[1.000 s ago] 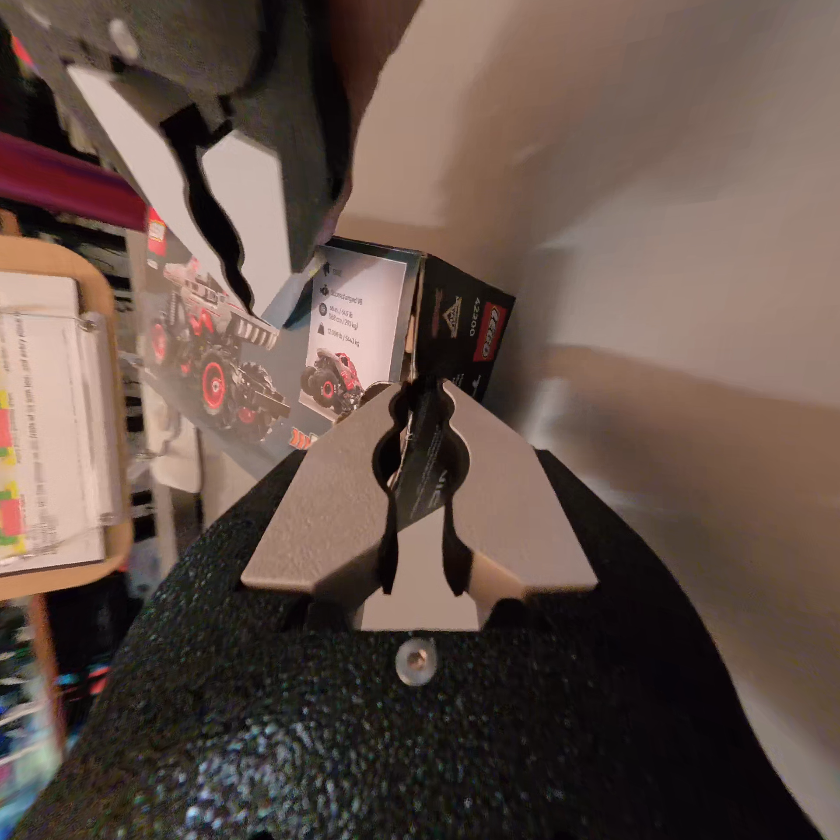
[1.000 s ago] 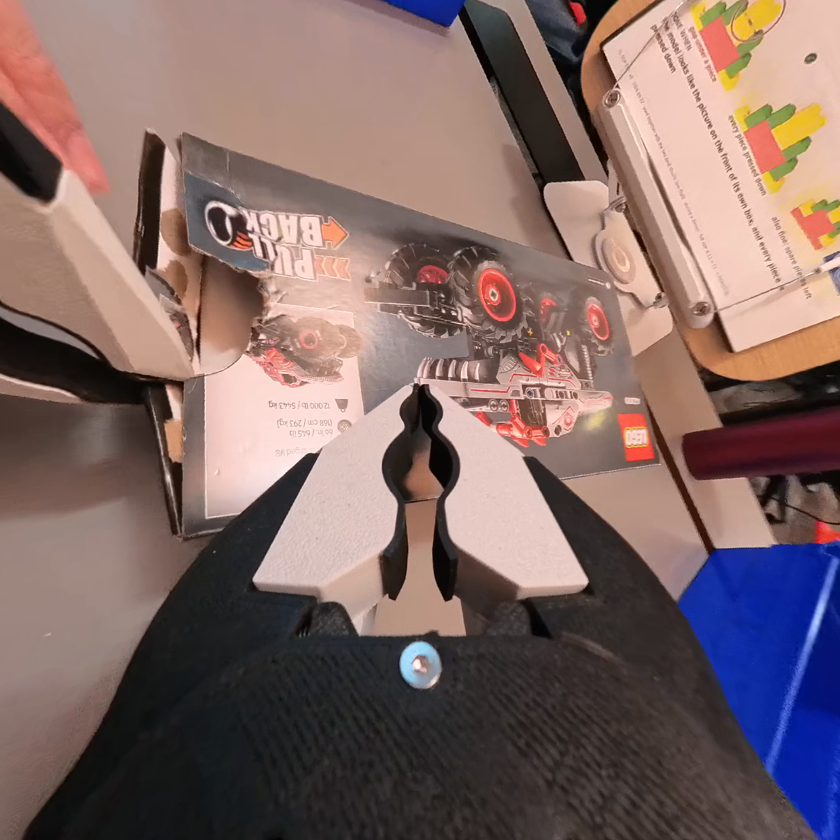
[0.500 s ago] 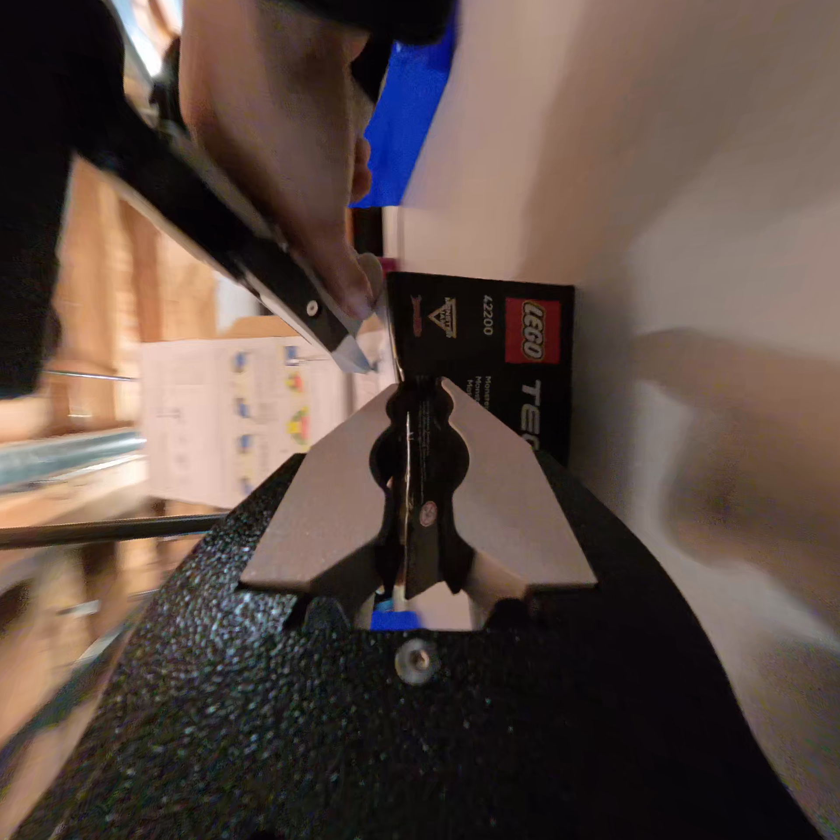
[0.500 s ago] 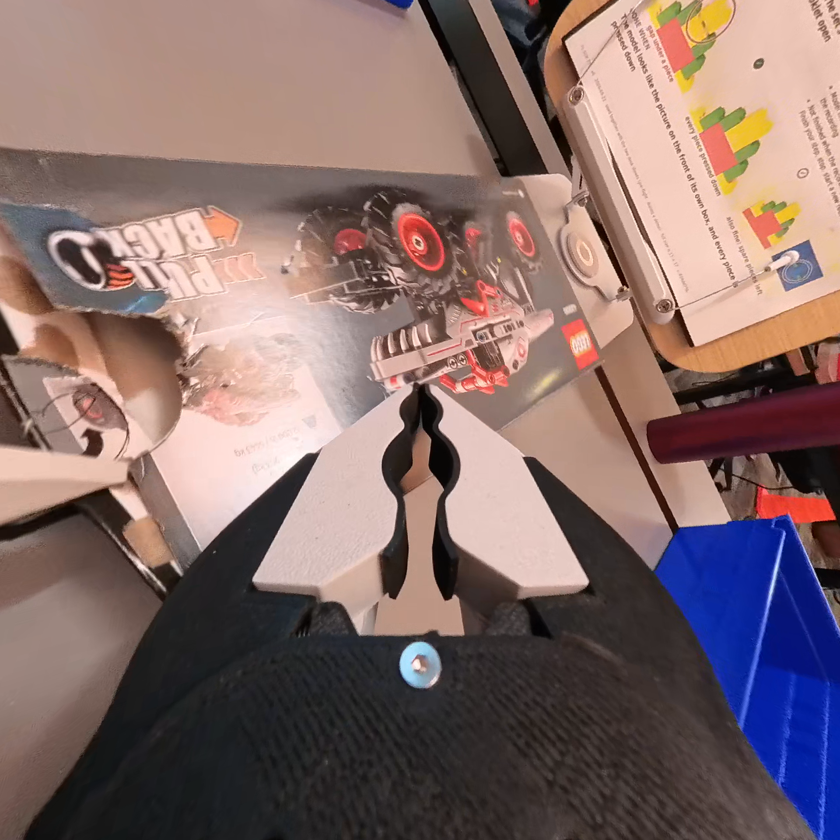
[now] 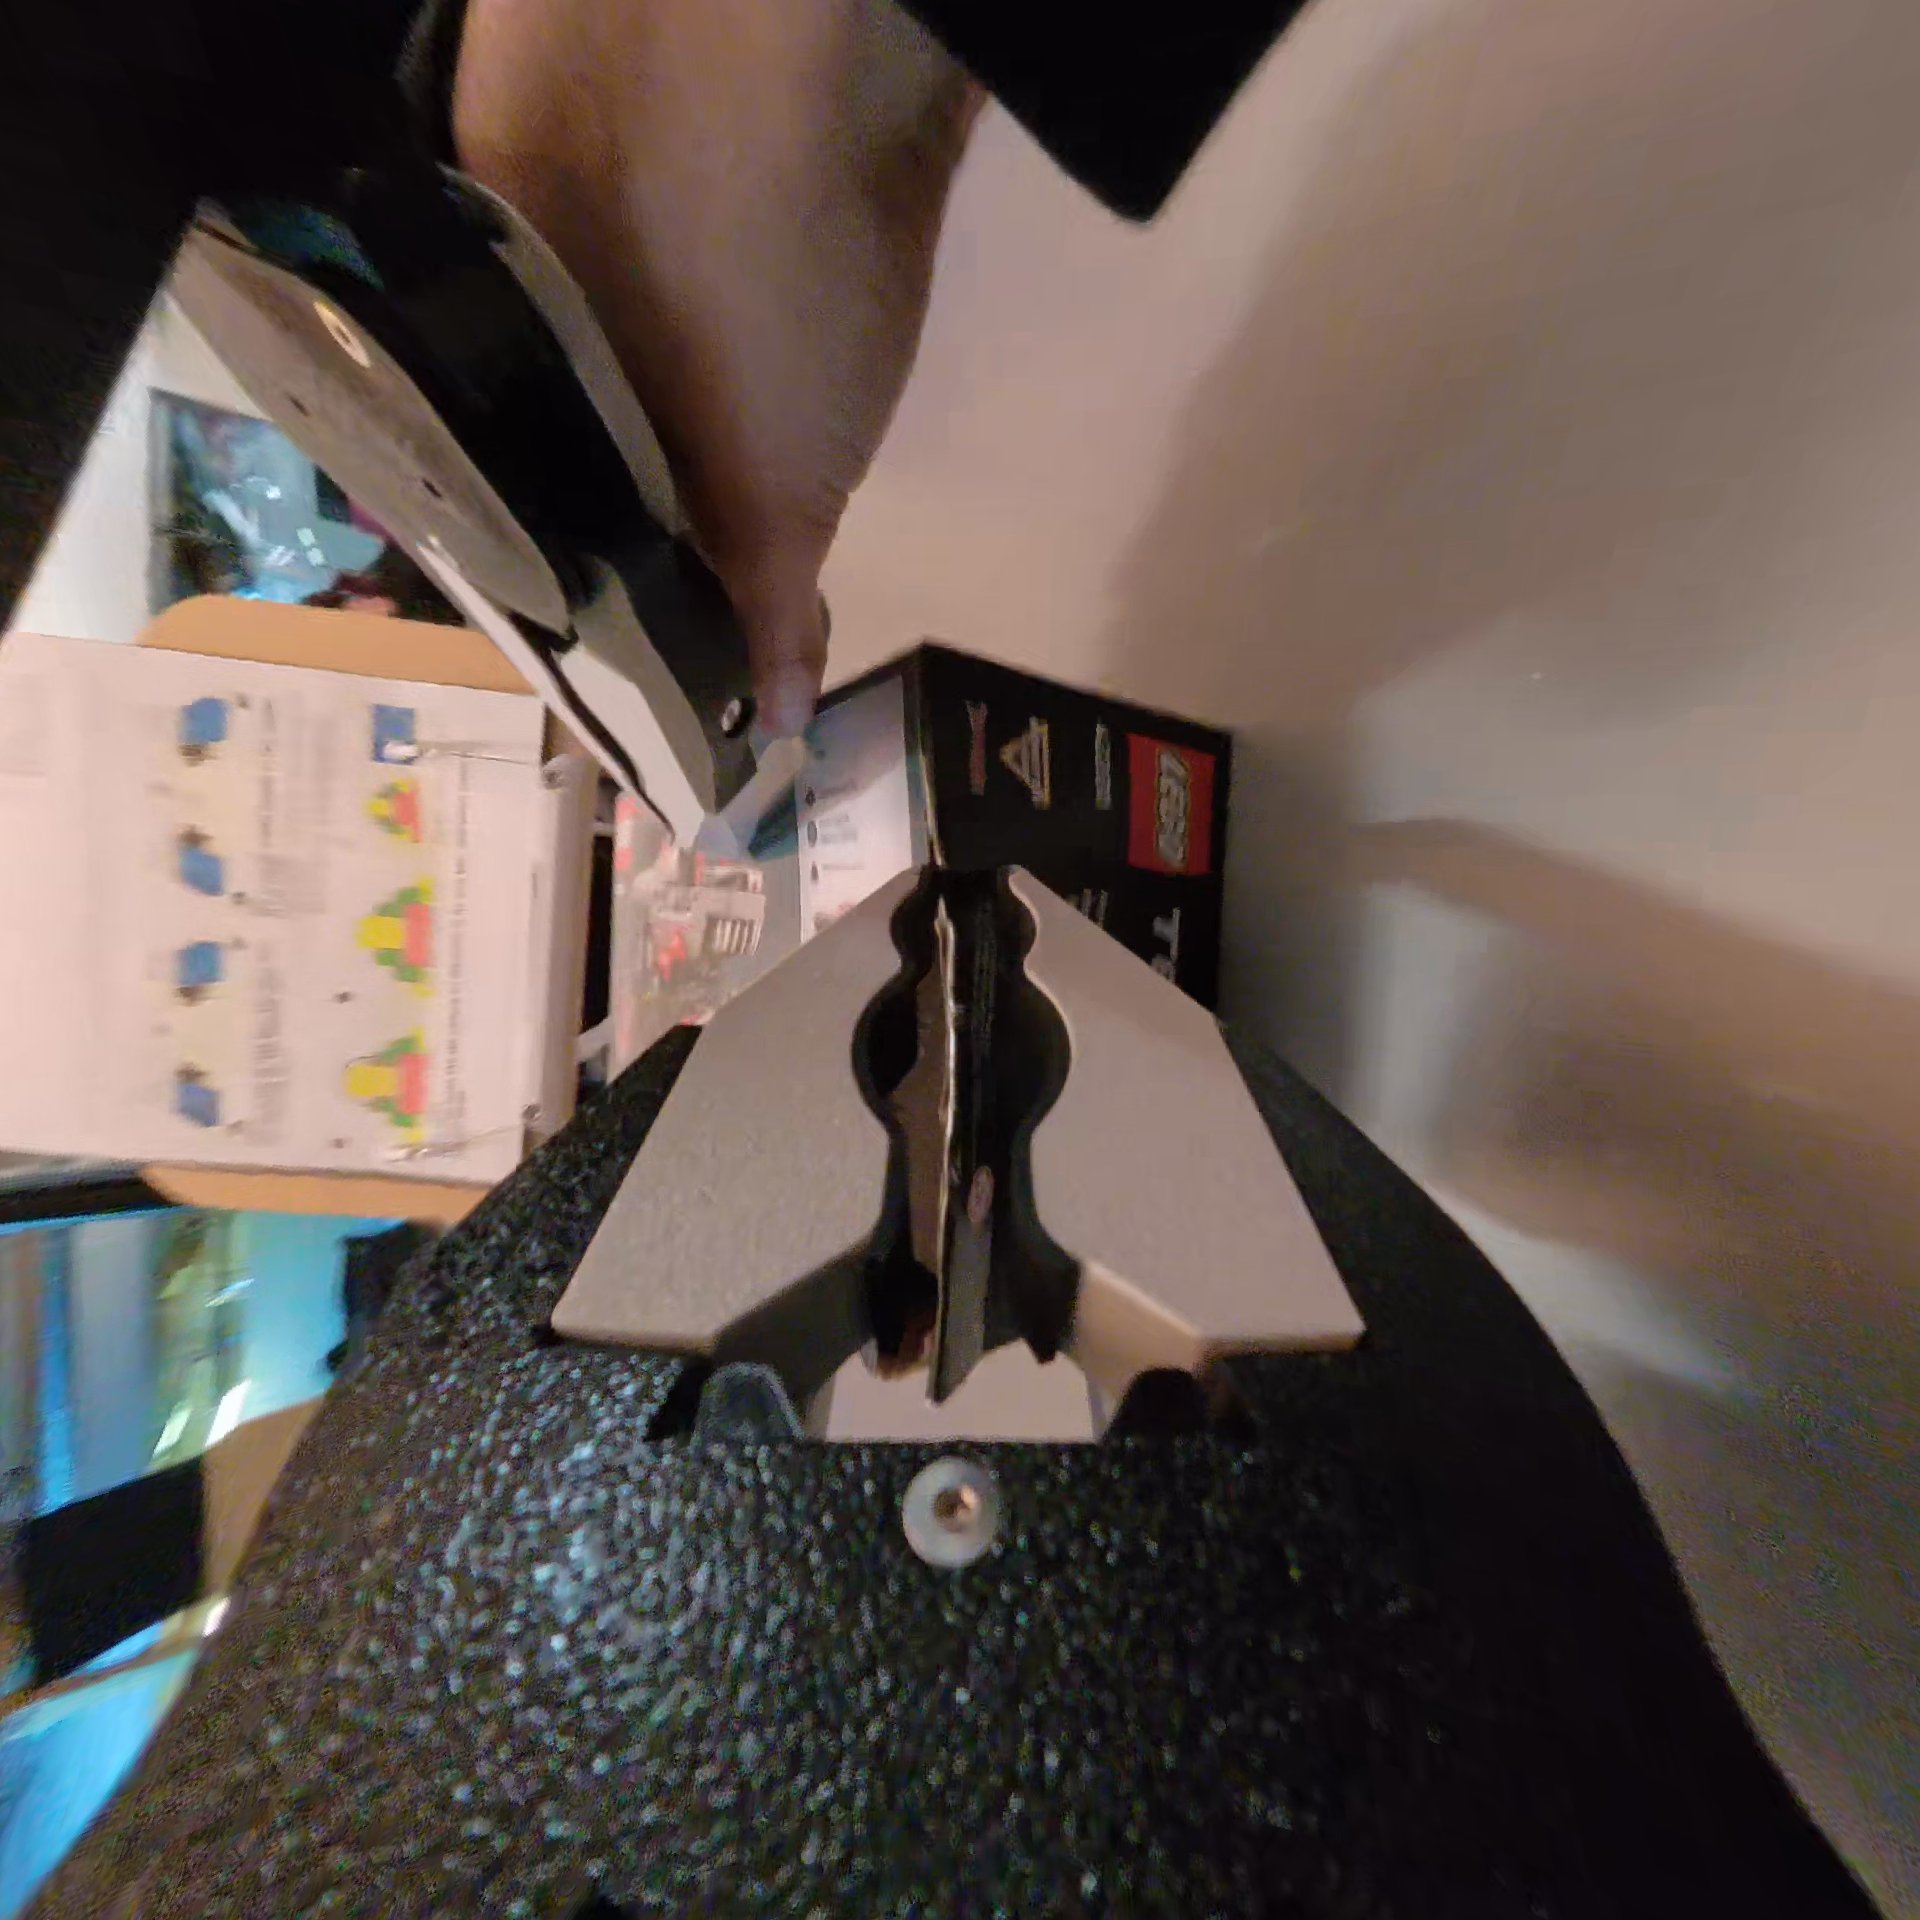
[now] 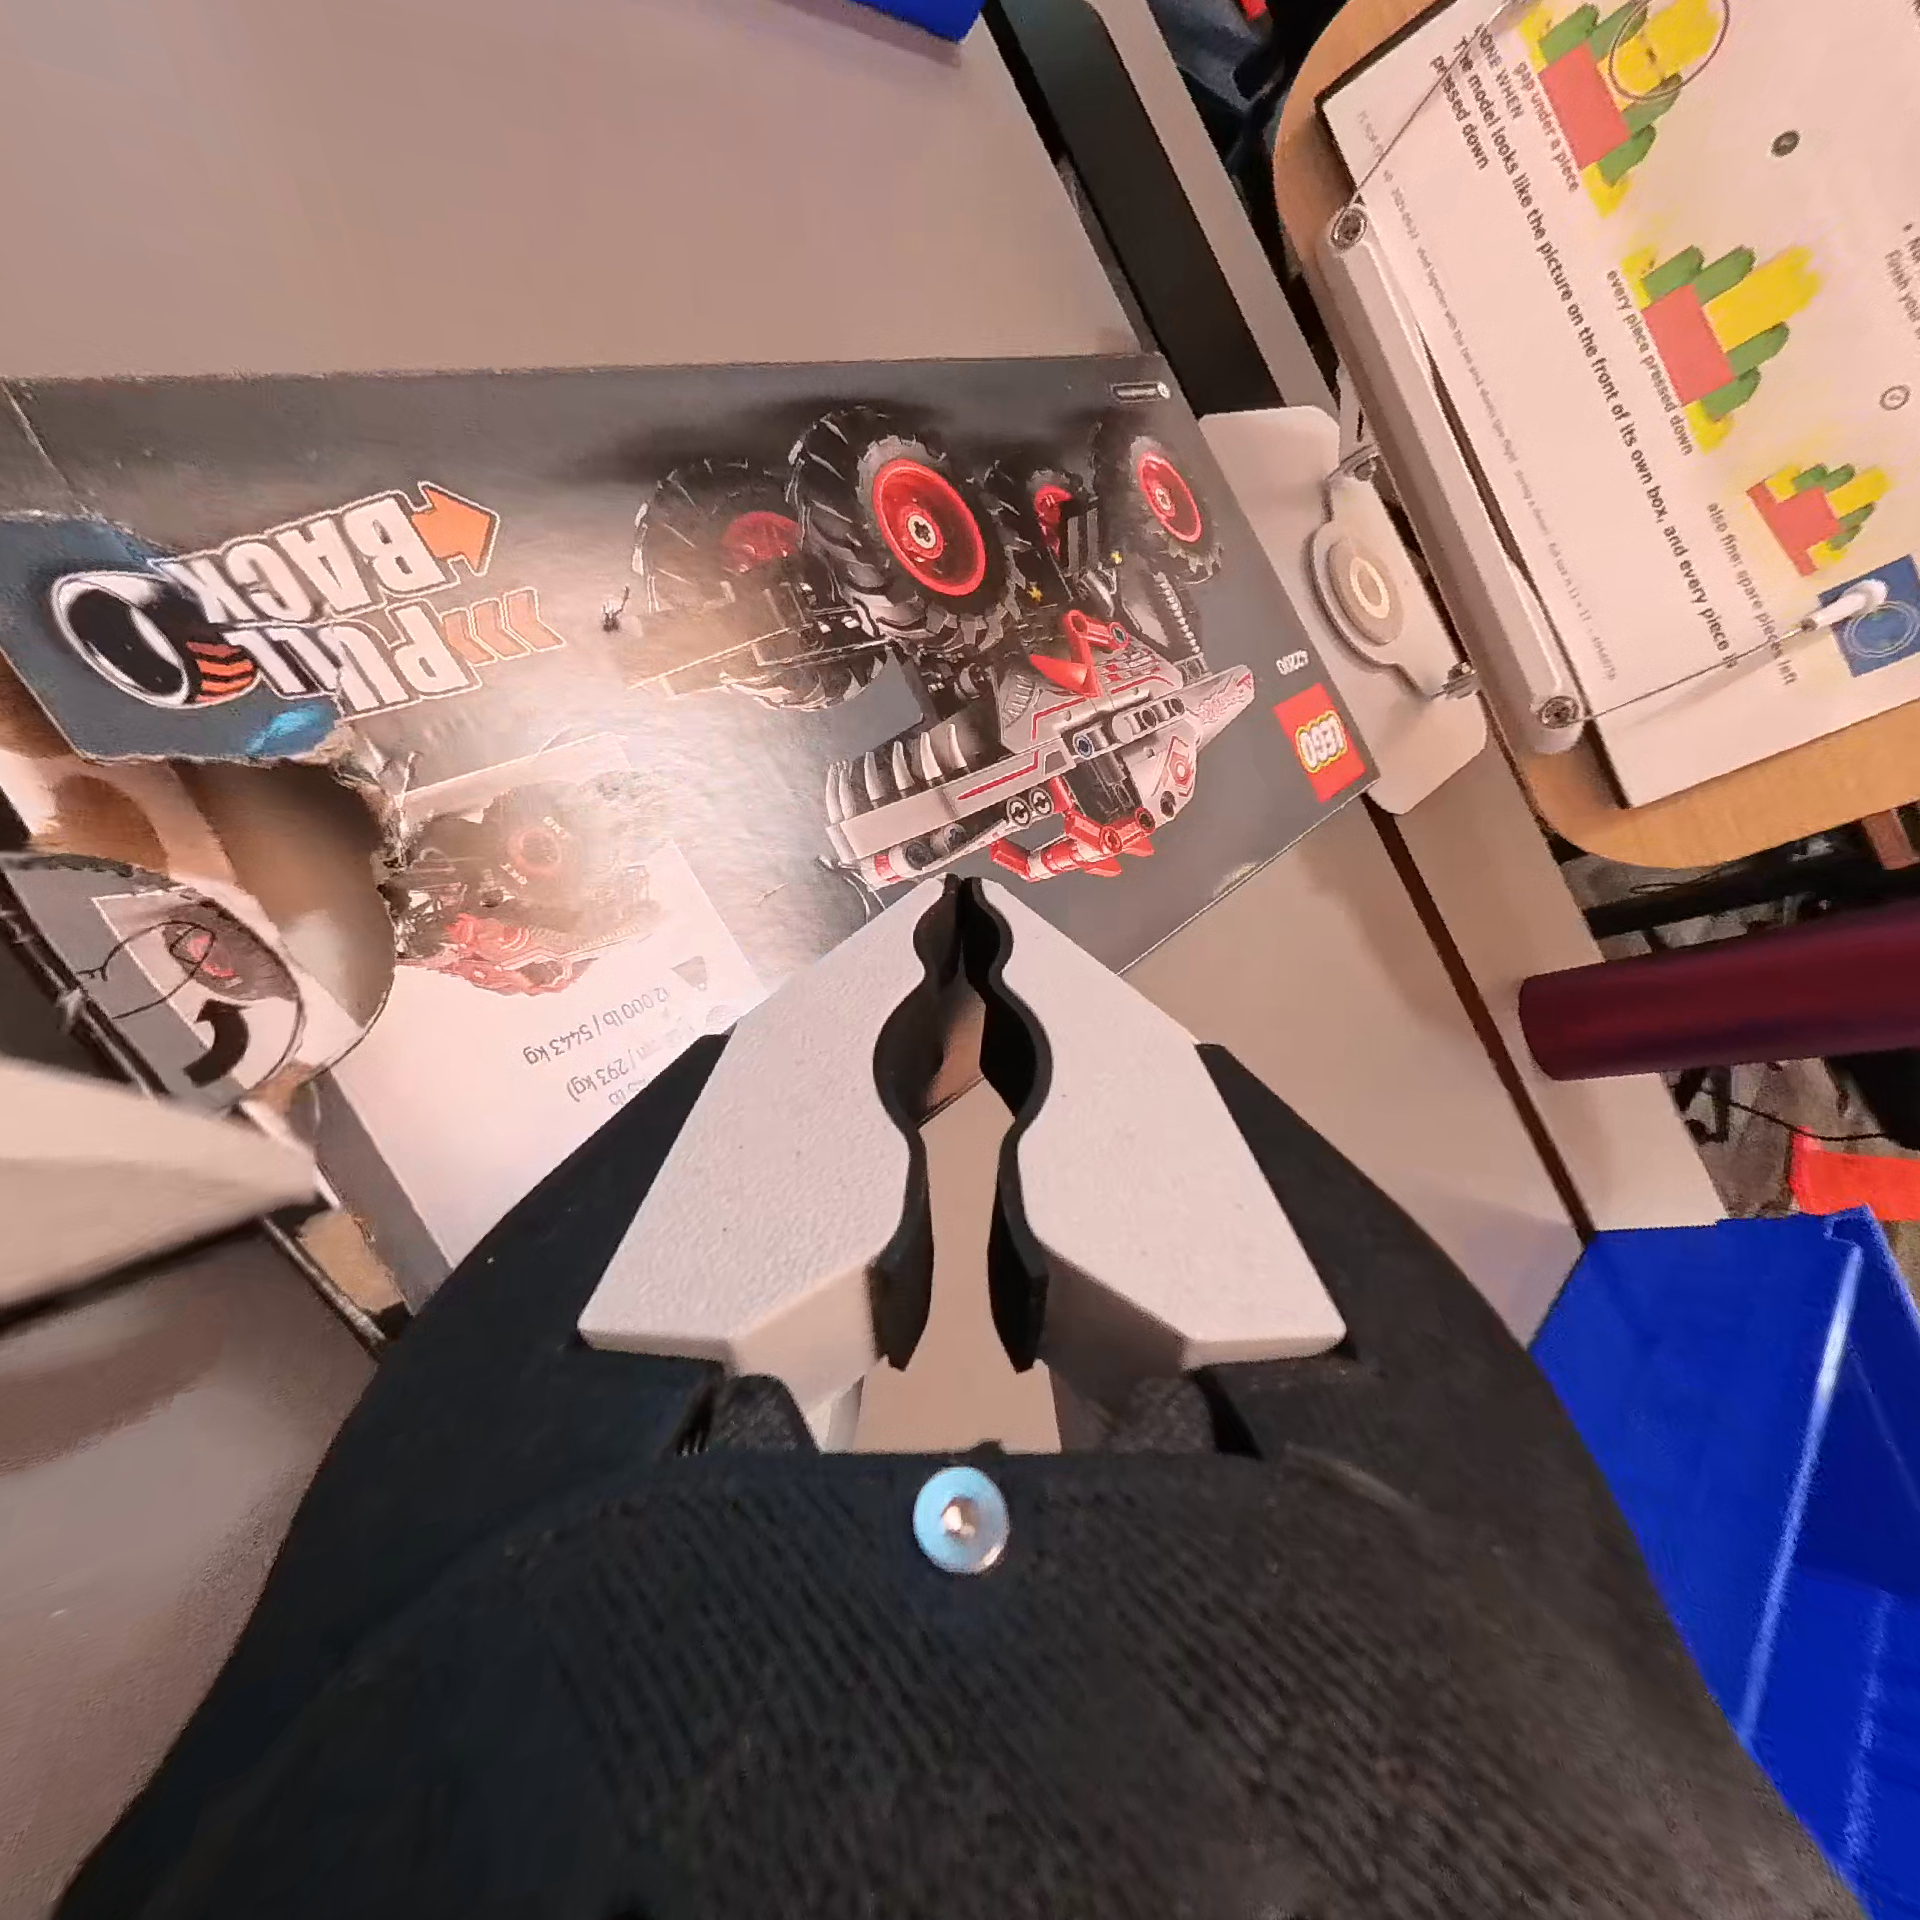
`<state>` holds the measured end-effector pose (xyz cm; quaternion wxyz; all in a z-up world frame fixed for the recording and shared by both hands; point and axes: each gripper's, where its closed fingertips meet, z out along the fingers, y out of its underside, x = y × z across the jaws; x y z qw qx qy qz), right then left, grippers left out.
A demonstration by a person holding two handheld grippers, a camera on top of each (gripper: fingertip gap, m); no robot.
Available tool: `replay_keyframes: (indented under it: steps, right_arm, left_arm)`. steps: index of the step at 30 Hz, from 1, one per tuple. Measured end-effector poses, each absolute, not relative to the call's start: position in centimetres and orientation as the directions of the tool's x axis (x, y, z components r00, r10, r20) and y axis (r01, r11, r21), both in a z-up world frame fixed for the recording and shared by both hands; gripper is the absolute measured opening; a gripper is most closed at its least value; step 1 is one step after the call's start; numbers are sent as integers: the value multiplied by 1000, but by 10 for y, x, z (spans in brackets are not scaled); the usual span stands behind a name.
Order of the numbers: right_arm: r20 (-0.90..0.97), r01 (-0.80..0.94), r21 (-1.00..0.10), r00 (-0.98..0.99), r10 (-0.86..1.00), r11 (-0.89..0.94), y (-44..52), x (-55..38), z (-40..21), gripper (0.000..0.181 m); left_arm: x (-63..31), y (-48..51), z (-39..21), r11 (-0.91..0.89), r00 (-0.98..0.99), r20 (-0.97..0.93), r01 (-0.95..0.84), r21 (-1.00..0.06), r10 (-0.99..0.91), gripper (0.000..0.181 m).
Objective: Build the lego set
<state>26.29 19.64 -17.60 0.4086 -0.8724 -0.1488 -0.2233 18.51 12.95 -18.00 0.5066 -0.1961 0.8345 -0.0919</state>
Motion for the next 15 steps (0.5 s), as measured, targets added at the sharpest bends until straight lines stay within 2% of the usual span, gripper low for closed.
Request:
replay_keyframes:
  steps: [2,7,13,15]
  right_arm:
    - [458,406,-683,886,78,-607,196,258,-176,0]
    - [529,473,-633,842,103,-613,196,257,-176,0]
    - [377,351,-747,923,76,-565,195,257,-175,0]
    - [374,348,-751,925,73,-562,195,257,-175,0]
  left_arm:
    - [188,122,-177,887,-444,-768,-228,-401,-462,4]
    - [189,121,-179,899,-491,-754,-265,-348,-437,4]
    - [190,120,-180,819,-432,-697,-264,-509,-573,5]
    - [191,119,-180,858,-408,-756,-204,-471,-512,4]
